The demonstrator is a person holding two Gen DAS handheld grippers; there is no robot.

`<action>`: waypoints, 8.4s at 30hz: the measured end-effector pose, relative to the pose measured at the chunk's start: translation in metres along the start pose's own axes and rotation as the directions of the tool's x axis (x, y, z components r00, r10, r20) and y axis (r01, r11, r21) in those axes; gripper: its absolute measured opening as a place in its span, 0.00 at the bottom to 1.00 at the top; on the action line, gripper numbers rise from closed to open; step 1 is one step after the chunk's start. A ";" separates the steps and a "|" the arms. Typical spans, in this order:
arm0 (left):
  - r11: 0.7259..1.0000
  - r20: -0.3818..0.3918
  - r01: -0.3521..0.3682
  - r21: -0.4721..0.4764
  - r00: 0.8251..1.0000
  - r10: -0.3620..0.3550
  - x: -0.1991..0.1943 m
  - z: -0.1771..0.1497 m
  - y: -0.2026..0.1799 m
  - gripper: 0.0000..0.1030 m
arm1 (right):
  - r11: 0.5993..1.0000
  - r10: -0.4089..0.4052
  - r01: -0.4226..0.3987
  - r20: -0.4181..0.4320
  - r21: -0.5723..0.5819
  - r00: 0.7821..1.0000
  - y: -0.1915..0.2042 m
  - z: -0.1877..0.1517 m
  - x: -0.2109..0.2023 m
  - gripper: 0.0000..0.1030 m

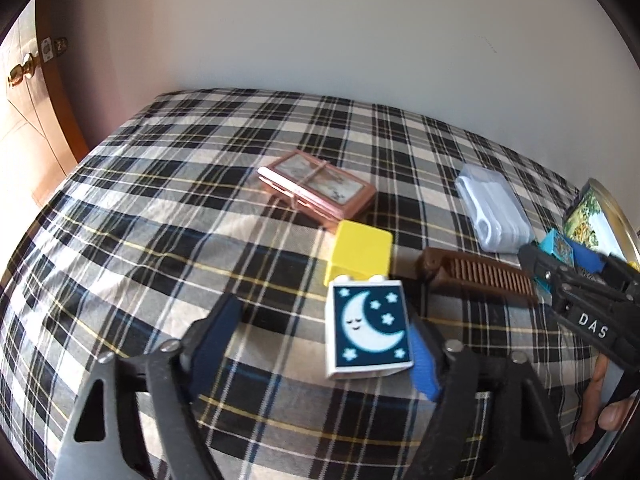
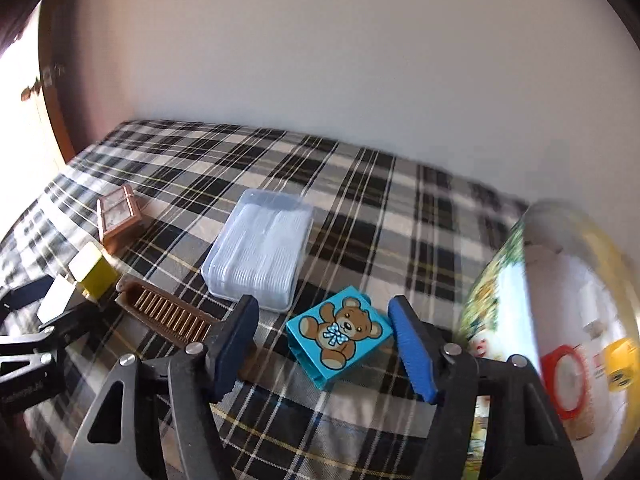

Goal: Organize rigid objects
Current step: 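Grasp dark blue moon block with left tool while right tool grasps teddy-bear block, then carry moon block with left tool while right tool carries teddy-bear block to tin, then open left tool over tin while right tool releases teddy-bear block into tin, then move both tools back from the tin toward the comb and yellow cube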

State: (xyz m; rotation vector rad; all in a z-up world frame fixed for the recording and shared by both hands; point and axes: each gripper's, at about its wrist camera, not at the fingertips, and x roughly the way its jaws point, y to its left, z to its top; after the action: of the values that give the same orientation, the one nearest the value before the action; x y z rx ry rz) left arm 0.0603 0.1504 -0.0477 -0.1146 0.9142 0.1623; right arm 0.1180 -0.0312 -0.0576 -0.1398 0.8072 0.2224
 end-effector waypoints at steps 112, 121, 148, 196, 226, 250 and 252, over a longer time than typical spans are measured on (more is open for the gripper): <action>0.885 0.473 0.341 0.318 0.751 -0.460 -0.118 -0.017 -0.189 0.29 | 0.967 -0.207 0.088 0.536 0.239 0.819 -0.141 -0.074 -0.163 0.52; 0.857 0.455 0.367 0.361 0.733 -0.506 -0.127 -0.020 -0.227 0.29 | 0.939 -0.291 0.139 0.515 0.313 0.806 -0.180 -0.080 -0.170 0.52; 0.857 0.319 0.322 0.403 0.828 -0.461 -0.070 -0.014 -0.316 0.29 | 0.900 -0.331 0.204 0.299 0.385 0.895 -0.250 -0.076 -0.132 0.52; 0.939 0.493 0.136 0.316 0.822 -0.285 -0.085 -0.035 -0.244 1.00 | 0.845 -0.473 0.166 0.568 0.507 0.673 -0.232 -0.112 -0.178 0.88; 0.946 0.481 0.109 0.306 0.840 -0.252 -0.092 -0.038 -0.188 1.00 | 0.852 -0.446 0.151 0.544 0.501 0.711 -0.170 -0.118 -0.182 0.88; 0.974 0.483 0.032 0.223 0.865 -0.139 -0.078 -0.016 -0.112 1.00 | 0.927 -0.258 0.037 0.564 0.373 0.784 -0.086 -0.085 -0.151 0.88; 0.976 0.481 0.025 0.217 0.867 -0.129 -0.077 -0.014 -0.104 1.00 | 0.934 -0.241 0.031 0.564 0.357 0.790 -0.077 -0.081 -0.147 0.88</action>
State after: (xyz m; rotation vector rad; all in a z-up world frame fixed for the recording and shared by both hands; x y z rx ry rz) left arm 0.0231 0.0388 0.0083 0.0814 0.4065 0.0173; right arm -0.0181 -0.1436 -0.0027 0.1893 0.1803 -0.0201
